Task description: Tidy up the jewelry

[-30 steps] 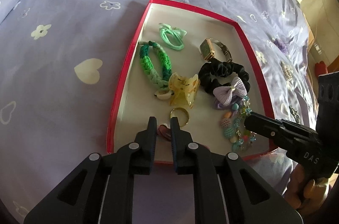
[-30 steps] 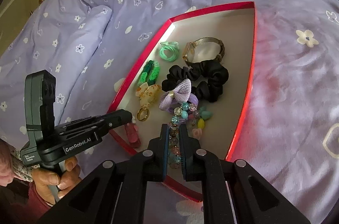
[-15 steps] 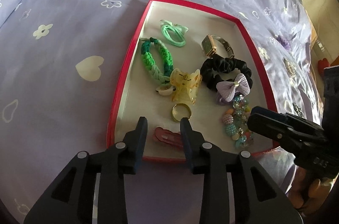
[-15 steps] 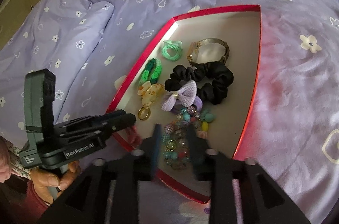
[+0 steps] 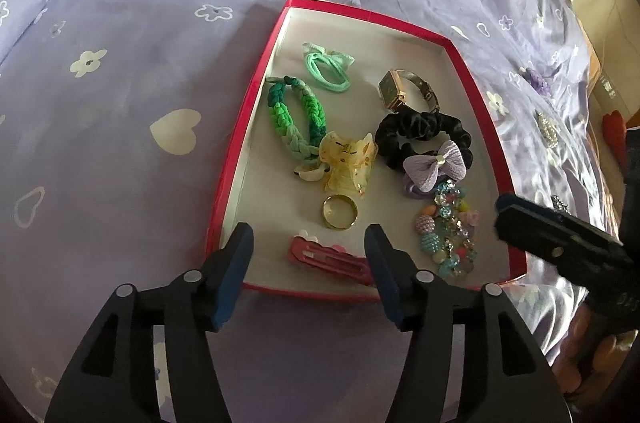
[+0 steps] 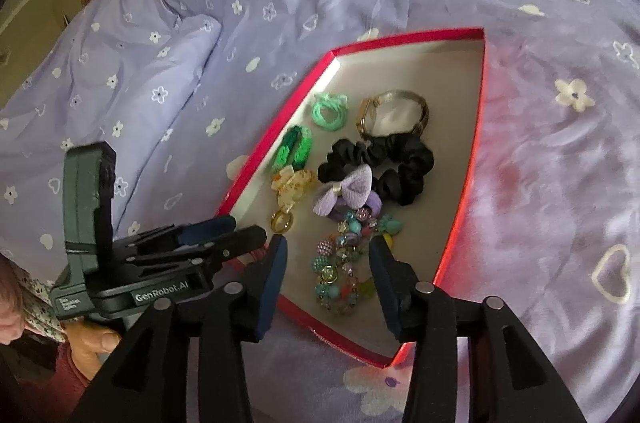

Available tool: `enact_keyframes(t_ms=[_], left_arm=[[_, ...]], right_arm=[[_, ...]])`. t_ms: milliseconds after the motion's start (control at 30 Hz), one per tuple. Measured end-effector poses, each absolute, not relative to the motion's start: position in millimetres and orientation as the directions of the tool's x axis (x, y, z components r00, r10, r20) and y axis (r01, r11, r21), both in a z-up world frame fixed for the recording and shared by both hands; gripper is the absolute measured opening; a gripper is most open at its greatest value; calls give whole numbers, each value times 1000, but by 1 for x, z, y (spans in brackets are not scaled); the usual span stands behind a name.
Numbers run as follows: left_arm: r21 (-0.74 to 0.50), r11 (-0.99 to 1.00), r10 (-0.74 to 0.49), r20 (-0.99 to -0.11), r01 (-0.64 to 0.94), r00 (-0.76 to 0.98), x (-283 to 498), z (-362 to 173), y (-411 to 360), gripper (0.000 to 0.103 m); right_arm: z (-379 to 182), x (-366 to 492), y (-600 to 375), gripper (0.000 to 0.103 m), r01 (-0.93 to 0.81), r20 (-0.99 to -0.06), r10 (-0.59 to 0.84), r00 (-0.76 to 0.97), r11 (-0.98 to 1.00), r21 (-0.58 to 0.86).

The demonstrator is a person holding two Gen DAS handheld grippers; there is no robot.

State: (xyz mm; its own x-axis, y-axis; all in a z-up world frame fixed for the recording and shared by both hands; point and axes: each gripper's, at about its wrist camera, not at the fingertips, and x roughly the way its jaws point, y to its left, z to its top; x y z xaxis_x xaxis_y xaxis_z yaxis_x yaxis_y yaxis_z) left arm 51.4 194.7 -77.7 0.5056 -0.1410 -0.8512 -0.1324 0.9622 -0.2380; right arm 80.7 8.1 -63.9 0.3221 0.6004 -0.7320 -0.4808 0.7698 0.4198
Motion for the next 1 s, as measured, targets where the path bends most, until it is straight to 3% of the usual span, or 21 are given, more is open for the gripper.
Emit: enact_keyframes(t_ms=[267, 833, 1000], left_arm=[[-201, 971, -106, -848, -131, 520, 43, -66, 189, 75], [-80, 981, 36, -815, -175, 578, -7, -29, 173, 92], [-44, 980, 81, -805, -195, 587, -25, -24, 168, 93]], right_arm=[[-45, 73, -6, 61, -473, -695, 617, 369, 768, 431], [-38, 45, -33, 72, -440, -644, 660, 387, 746, 500], [-40, 33, -37, 75, -438, -633, 671, 385, 737, 514]])
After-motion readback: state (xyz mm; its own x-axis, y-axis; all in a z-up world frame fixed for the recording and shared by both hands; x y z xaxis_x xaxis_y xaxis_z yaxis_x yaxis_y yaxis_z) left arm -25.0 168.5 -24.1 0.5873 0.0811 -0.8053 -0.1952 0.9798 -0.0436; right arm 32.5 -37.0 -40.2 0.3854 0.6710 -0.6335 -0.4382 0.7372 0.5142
